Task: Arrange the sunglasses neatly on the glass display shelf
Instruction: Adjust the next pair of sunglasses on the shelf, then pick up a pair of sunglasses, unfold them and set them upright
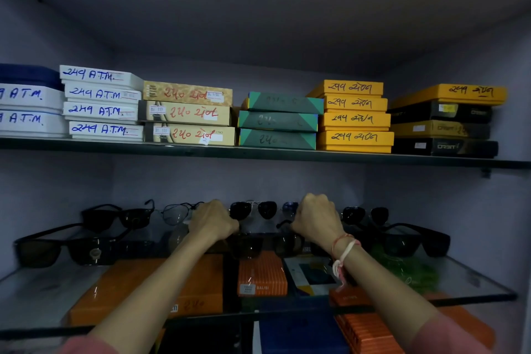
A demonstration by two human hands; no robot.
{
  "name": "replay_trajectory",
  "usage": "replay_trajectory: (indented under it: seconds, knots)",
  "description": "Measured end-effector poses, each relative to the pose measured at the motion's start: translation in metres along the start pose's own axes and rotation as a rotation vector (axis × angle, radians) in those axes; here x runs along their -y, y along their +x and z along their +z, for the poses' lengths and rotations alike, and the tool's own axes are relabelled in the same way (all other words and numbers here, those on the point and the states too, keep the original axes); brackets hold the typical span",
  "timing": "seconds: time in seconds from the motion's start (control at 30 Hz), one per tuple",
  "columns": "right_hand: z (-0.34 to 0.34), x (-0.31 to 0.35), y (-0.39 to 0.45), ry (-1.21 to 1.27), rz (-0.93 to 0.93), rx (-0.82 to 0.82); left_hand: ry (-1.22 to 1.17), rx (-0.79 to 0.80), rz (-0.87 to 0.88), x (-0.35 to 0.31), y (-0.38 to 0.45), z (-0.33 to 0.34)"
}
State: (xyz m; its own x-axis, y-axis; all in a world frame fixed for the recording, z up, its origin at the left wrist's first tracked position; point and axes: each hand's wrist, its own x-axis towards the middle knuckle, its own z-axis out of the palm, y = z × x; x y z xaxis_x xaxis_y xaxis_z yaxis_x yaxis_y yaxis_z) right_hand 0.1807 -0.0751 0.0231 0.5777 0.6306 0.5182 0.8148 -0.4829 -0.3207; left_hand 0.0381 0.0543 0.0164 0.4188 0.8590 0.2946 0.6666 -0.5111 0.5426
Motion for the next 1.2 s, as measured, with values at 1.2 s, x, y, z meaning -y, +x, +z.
replay_trajectory:
  seconds: [1.2]
  knots:
    - [0.026, 0.076, 0.009, 0.344, -0.607, 0.016, -0.339, 0.303, -0.038, 0.084, 0.006, -0.101]
